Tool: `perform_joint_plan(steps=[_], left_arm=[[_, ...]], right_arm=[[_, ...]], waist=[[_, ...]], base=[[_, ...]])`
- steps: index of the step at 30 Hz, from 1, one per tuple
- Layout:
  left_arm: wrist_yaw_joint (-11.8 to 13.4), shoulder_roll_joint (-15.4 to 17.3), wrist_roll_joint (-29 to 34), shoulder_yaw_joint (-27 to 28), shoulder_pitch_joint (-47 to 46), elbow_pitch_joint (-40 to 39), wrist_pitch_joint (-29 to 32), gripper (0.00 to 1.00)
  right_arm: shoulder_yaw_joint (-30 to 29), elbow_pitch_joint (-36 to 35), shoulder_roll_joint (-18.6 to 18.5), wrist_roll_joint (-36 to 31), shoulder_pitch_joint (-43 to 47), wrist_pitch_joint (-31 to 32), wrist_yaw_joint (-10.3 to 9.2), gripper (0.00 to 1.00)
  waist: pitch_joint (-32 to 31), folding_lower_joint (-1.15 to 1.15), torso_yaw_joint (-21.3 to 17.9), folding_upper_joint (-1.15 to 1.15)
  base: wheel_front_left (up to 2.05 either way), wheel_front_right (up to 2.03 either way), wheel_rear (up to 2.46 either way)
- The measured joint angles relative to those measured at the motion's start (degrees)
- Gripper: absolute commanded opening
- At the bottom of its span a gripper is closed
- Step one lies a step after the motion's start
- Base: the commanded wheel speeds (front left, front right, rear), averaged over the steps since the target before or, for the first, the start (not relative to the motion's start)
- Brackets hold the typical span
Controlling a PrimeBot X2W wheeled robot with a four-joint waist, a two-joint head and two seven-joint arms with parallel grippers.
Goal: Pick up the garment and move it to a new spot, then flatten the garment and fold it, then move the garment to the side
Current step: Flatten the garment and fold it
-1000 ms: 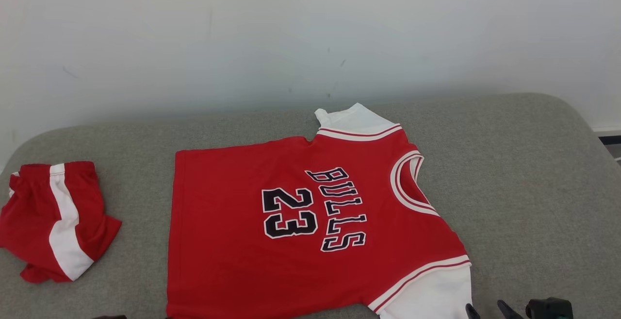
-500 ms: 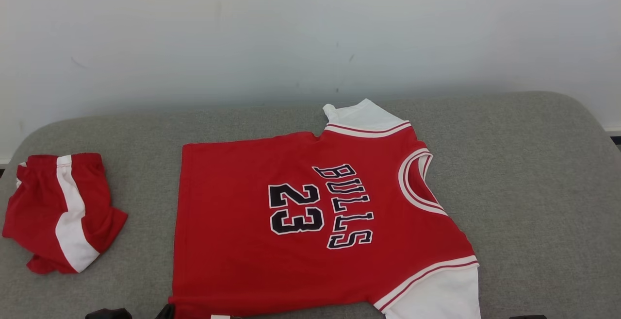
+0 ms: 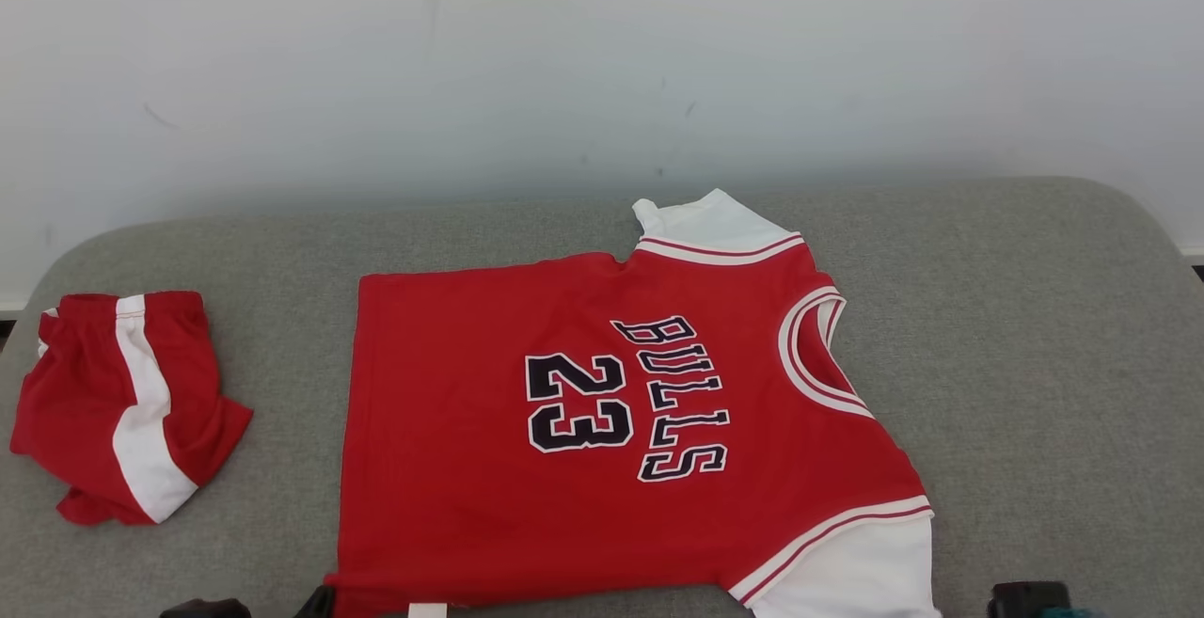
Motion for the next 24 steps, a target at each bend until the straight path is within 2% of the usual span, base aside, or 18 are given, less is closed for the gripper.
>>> perform_joint_plan(steps=[5, 14, 24], left_arm=[[0.02, 1.41, 0.48, 0.31, 0.18, -0.24, -0.53, 0.00], [0.54, 1.85, 1.05, 0.09, 0.29, -2.13, -0.77, 0.00], [0.63, 4.50, 3.12, 0.05, 0.10, -5.19, -0.26, 0.00]], right_arm=[[-3.46, -4.24, -1.54, 2.02, 0.01, -2.07, 1.01, 0.00], [-6.53, -10.47, -2.30, 6.02, 0.04, -3.23, 2.91, 0.00], [-7.89, -13.27, -5.52, 6.58, -3.18, -1.58, 3.61, 0.00]], waist=[[-0.20, 0.00, -0.33, 0.00], [-0.60, 0.00, -0.66, 0.00], [-1.04, 0.00, -0.07, 0.00]], base=[[0.00, 0.00, 0.00], [0.00, 0.00, 0.00], [0.00, 0.00, 0.00]])
